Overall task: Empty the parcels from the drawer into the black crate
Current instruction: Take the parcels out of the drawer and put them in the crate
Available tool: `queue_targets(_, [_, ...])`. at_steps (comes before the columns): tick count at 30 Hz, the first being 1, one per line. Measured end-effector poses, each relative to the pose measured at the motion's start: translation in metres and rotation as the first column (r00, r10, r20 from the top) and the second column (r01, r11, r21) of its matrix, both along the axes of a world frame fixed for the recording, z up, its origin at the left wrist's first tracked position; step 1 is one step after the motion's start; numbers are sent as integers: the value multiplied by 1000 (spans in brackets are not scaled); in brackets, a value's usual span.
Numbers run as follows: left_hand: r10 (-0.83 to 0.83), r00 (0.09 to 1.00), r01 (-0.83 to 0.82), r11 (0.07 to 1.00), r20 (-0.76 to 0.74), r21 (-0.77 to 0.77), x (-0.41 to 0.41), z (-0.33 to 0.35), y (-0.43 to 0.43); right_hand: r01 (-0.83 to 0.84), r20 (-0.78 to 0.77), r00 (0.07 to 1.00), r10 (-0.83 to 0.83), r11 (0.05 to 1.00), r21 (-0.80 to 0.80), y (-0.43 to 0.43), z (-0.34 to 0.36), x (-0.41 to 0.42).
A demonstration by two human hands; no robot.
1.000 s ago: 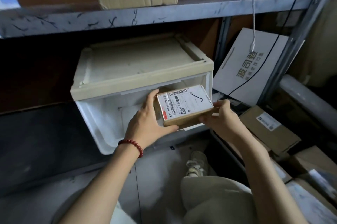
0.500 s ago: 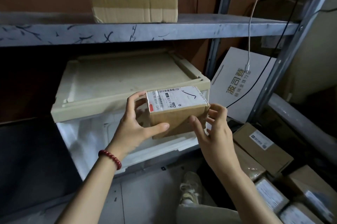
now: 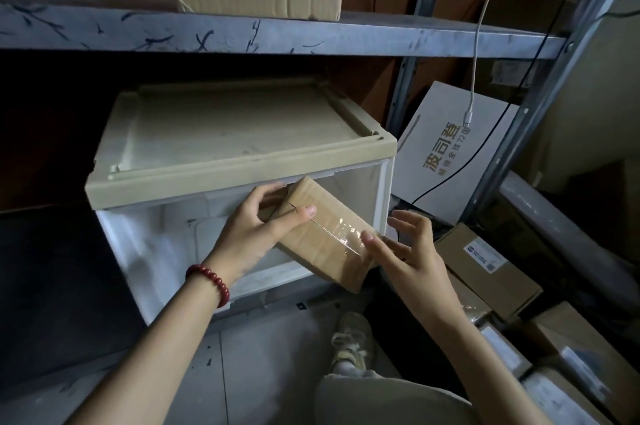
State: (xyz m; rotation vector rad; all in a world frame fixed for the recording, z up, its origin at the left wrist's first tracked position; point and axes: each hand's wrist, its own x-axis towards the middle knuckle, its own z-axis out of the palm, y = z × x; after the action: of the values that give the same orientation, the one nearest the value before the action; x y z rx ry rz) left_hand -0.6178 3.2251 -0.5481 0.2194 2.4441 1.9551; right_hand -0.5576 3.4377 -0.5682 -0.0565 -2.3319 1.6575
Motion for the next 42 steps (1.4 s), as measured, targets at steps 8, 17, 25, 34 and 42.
queue_targets(8, [47,997,-48,999,59,3,0,-3,-1,-129,8,991,134,935,332,0,6,-1])
queue_targets(17, [-121,989,103,977,-86,-186,2,-7,0,-4,-113,993,18,992,127,4,4,-1])
queue_targets(25, [-211,963,175,962,-167,-208,2,-10,1,202,-47,979,-198,976,87,9,5,1])
queue_targets(34, [-117,979,90,983,-165,-161,1,-9,4,38,21,999,-39,998,39,3,10,6])
queue_targets(42, [32,988,-53,990,-153,-133,-1,-8,7,-61,71,996,52,990,130,5,10,6])
